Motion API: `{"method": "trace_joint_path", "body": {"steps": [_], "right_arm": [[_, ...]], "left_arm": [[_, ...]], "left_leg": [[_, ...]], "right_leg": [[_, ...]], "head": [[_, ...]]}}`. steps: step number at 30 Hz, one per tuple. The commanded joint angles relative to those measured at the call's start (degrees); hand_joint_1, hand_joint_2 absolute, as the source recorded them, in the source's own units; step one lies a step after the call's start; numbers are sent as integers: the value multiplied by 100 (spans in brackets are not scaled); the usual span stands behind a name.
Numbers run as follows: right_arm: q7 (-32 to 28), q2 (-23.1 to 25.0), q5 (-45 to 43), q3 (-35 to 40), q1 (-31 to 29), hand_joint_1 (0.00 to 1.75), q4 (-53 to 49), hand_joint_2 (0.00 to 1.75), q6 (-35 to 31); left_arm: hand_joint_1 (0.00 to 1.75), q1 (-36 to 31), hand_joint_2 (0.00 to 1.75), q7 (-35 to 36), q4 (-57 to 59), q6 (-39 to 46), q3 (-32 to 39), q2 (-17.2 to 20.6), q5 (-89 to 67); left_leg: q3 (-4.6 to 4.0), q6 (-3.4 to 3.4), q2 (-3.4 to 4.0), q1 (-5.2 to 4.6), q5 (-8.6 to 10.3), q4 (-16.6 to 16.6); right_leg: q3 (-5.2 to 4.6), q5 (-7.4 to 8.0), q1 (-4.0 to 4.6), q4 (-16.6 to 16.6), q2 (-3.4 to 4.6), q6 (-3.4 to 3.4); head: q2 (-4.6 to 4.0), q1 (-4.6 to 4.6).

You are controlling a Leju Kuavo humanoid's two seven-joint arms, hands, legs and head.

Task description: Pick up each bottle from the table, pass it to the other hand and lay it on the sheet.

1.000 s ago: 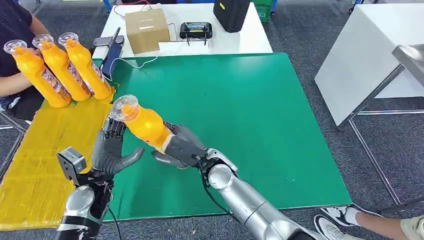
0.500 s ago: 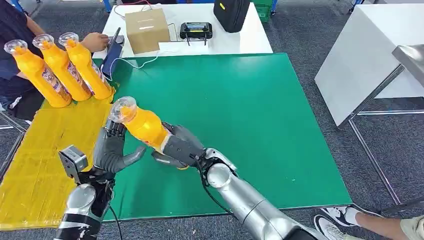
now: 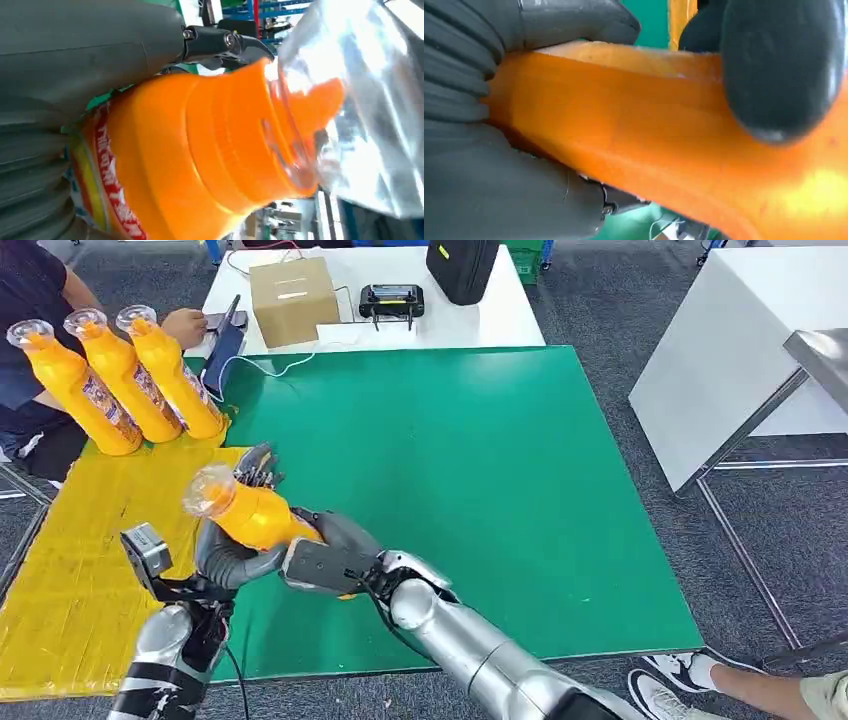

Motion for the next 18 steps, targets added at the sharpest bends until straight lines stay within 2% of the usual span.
{"method": "trace_joint_path", "body": {"steps": [1,6,7,8,9,18], "right_arm": [[-20,79,-20,1357,-107,175,199,175,152],[28,8,-135,1512,-108,175,24,175,184],[35,5,-153,1539,-110,175,42,175,166],[39,1,-189,1559,-119,175,70,175,148],[39,-2,-198,1566,-117,175,84,175,142],[18,-14,-247,1600,-110,175,136,175,105]], "left_arm": [[0,-179,175,-117,520,129,-53,219,-272],[0,-131,175,-191,511,233,-6,204,-503],[31,-123,175,-214,491,275,0,186,-577],[169,-117,175,-219,479,281,19,165,-597],[175,-105,175,-226,459,280,11,163,-612],[175,-54,175,-253,405,285,40,137,-648]], "left_leg": [[31,-5,-14,4,-11,-6],[14,-3,-12,3,-4,-3],[10,-3,-11,3,-3,-3],[17,-5,-19,5,-7,-1],[12,-3,-17,3,-4,-3],[18,-3,-20,4,-7,-1]], "right_leg": [[29,-11,-3,-3,38,-8],[14,-5,-2,-3,23,-5],[11,-4,-1,-2,16,-5],[19,-8,-1,0,24,-7],[14,-6,-2,-2,19,-6],[21,-9,-2,-2,23,-6]], "head": [[0,-2],[0,-2],[0,-2],[0,-2],[0,-2],[0,-4]]}}
